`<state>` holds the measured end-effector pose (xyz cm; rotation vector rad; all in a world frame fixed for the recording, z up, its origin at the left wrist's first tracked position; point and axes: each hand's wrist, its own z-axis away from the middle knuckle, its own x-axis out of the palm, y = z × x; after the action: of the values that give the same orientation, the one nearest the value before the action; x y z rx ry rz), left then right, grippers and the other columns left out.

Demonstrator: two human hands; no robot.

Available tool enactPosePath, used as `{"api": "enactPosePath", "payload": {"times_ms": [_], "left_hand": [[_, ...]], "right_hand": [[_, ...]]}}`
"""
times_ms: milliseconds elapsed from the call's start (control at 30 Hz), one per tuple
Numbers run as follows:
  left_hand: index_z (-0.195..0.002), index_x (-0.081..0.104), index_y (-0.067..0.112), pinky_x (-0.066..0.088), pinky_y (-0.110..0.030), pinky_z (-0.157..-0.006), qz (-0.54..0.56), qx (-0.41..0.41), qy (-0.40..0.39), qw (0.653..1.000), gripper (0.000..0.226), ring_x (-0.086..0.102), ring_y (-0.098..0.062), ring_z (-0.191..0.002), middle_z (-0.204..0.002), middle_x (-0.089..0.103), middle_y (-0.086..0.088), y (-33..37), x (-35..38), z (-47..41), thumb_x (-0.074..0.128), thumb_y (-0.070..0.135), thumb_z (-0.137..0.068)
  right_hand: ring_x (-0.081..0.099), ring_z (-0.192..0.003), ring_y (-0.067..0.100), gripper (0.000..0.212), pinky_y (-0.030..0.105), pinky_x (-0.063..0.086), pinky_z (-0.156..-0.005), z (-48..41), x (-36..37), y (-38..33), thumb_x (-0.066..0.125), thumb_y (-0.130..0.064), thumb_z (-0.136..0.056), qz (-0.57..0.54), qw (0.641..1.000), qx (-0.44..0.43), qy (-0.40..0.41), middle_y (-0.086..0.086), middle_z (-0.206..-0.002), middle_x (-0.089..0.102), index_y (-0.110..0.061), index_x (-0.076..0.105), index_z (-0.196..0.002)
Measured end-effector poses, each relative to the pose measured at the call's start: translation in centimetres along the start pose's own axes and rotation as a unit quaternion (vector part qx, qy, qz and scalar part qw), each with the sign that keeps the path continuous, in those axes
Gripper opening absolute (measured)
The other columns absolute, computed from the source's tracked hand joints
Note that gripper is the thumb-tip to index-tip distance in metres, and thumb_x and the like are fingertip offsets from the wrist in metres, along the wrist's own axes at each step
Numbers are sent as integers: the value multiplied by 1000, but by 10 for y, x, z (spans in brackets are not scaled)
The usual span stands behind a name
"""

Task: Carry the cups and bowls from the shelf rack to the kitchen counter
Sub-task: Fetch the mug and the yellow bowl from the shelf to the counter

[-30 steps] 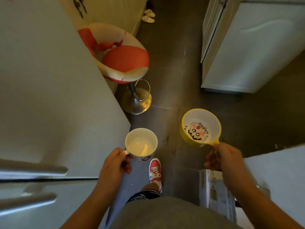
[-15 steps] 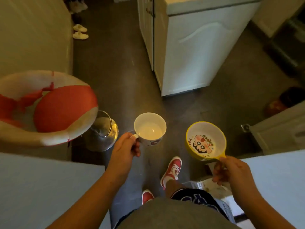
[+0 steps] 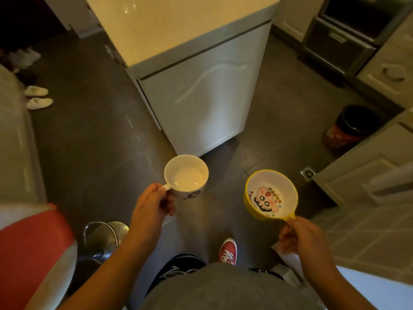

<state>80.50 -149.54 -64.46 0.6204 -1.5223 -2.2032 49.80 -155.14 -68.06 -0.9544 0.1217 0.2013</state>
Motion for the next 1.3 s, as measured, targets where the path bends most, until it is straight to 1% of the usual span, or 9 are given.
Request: {"api": "enactPosePath", "payload": {"times_ms": [200,367,467,600,767,867,1067,1167,1300], "left_hand": [[-70,55,8,49,-14,-47,-39,2,-19,999,36,55,-9,-50,-55,59,2,29,15,-87,38,11,-101],[-66,53,11,45,-29,-54,-13,-36,-82,996,35,51,-14,-54,-59,54,-4,55,44,-184,39,13,-99],[-71,52,7,42,-32,-56,-27,-41,-130,990,30,50,-12,-54,-61,52,-4,75,74,-238,39,10,-97],[-74,51,2,39,-37,-59,-65,-24,-204,976,26,46,-21,-60,-67,48,-14,107,132,-295,40,8,-97],[-74,51,-4,45,-24,-54,-91,22,-302,949,29,49,-19,-60,-65,50,-14,142,230,-337,40,8,-98],[-72,52,3,45,-20,-53,-94,26,-339,936,30,50,-15,-58,-62,52,-9,156,296,-353,40,9,-98],[-69,53,10,47,-21,-52,-76,13,-369,926,32,51,-10,-55,-60,55,-1,181,429,-372,40,7,-97],[-69,53,9,45,-28,-56,-70,4,-357,931,32,50,-14,-57,-62,53,-5,194,481,-383,40,9,-98],[-71,55,7,47,-28,-55,-84,12,-321,943,32,53,-14,-55,-60,54,-4,209,521,-399,39,10,-98]], "right_hand": [[61,-37,25,36,23,41,-35,-78,31,-68,47,-15,-94,-21,999,-12,45,9,-46,61,-4,56,-61],[62,-37,23,34,26,43,-38,-146,52,-124,48,-17,-93,-26,996,-8,84,7,-46,63,-5,58,-63],[63,-39,25,36,27,44,-40,-176,51,-150,48,-19,-94,-41,992,2,118,7,-49,64,-6,58,-62],[64,-41,26,37,28,45,-39,-193,33,-167,50,-23,-94,-76,981,26,176,9,-53,66,-9,62,-61],[61,-41,28,37,32,45,-47,-205,-5,-172,51,-21,-95,-130,957,58,253,12,-53,63,-5,60,-63],[58,-39,26,33,31,43,-46,-220,-32,-172,51,-16,-95,-148,943,84,287,13,-50,62,0,59,-68],[56,-33,20,37,28,41,-39,-280,-106,-183,47,-8,-96,-146,943,96,283,10,-43,60,1,57,-62],[56,-35,23,38,28,42,-38,-322,-150,-200,48,-9,-95,-143,951,96,258,11,-45,59,1,57,-60],[56,-34,24,39,23,40,-32,-386,-198,-237,48,-7,-94,-120,965,78,222,12,-46,58,0,56,-57]]}}
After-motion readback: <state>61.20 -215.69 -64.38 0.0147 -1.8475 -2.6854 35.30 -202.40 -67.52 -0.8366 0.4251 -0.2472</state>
